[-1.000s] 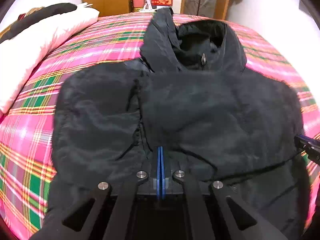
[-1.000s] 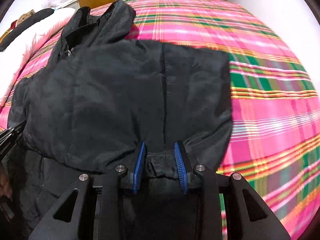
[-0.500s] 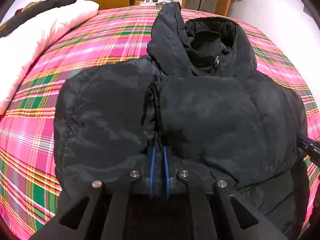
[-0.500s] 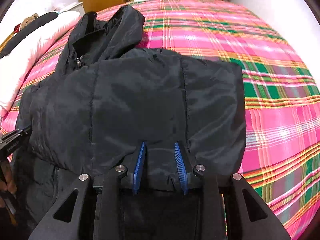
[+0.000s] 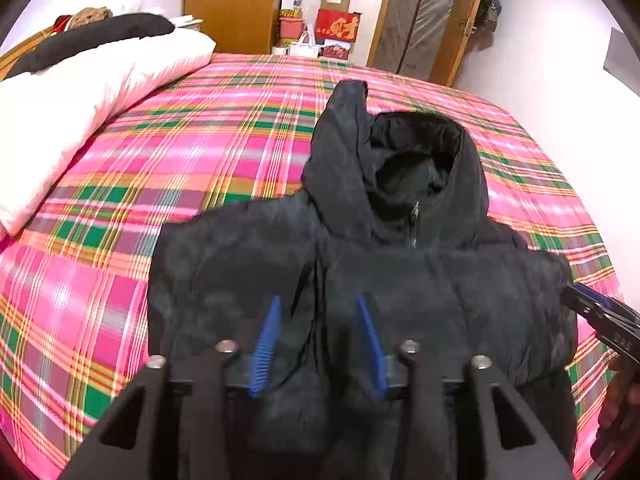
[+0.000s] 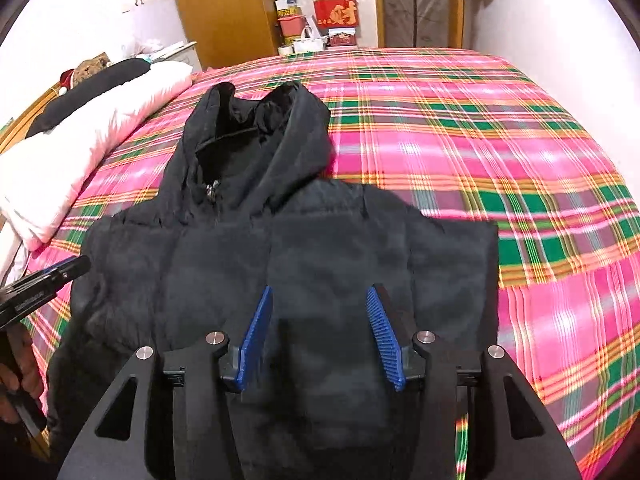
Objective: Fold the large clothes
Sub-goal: 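Grasp the jacket hem with both grippers and lift it toward the hood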
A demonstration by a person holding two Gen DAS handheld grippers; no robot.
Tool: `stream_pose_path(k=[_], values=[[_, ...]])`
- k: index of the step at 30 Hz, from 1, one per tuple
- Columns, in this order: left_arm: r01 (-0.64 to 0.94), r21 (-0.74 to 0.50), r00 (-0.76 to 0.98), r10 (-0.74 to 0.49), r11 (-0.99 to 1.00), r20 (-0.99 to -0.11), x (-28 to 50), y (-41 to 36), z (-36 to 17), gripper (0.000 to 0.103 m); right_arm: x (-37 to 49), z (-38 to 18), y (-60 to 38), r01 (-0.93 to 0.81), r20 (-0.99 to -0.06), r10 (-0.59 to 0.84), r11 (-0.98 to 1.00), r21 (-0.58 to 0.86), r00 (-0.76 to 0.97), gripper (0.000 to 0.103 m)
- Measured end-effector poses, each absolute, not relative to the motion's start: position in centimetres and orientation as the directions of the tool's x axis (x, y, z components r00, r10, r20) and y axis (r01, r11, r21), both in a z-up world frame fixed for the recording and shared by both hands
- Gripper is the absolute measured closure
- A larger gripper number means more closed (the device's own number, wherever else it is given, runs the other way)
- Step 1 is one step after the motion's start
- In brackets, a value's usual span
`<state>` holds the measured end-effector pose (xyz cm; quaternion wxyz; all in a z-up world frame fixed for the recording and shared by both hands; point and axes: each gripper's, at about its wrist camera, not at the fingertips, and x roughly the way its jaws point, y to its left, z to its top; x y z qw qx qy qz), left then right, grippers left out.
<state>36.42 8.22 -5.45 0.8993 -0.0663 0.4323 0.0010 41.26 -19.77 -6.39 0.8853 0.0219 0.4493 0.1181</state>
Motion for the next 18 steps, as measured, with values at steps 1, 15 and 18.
stream_pose_path(k=[1, 15, 18], values=[[-0.055, -0.117, 0.632, -0.056, 0.992, -0.773, 37.1, 8.2, -5.1, 0.058, 42.0, -6.3, -19.5, -0.193, -0.788, 0.233, 0.970, 0.148, 0.570, 0.053], [-0.010, -0.074, 0.631, -0.051, 0.997, -0.774, 54.1, 7.5, -4.6, 0.056, 57.3, -4.9, -14.4, -0.237, -0.774, 0.248, 0.963, 0.130, 0.583, 0.053], [-0.013, -0.047, 0.609, -0.029, 0.999, -0.793, 57.0, 7.4, -6.1, 0.056, 60.0, -5.2, -13.3, -0.241, -0.781, 0.199, 0.968, 0.064, 0.592, 0.053]])
